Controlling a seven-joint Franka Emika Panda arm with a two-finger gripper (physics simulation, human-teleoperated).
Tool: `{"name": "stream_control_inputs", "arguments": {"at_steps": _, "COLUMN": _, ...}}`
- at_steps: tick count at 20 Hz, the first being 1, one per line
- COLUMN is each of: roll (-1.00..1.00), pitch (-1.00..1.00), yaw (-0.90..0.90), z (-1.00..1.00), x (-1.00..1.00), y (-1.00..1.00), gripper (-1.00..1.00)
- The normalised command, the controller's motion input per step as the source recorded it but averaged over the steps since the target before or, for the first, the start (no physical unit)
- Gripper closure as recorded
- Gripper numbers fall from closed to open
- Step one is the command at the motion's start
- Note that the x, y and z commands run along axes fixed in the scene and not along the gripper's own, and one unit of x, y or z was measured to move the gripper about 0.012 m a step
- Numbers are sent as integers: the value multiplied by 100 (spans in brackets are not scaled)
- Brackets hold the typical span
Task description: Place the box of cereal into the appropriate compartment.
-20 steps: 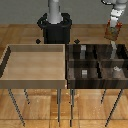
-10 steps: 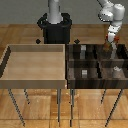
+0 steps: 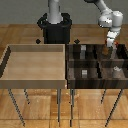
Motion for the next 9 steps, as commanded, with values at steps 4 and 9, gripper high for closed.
{"name": "stream_control_inputs", "arguments": {"at_steps": 4, "roll": 0, "pitch": 0, "yaw": 0, "z": 0, "x": 0, "y": 0, "gripper": -100}}
{"name": "stream_control_inputs", "arguments": {"at_steps": 9, "roll": 0, "pitch": 0, "yaw": 0, "z": 0, "x": 0, "y": 0, "gripper": -100}}
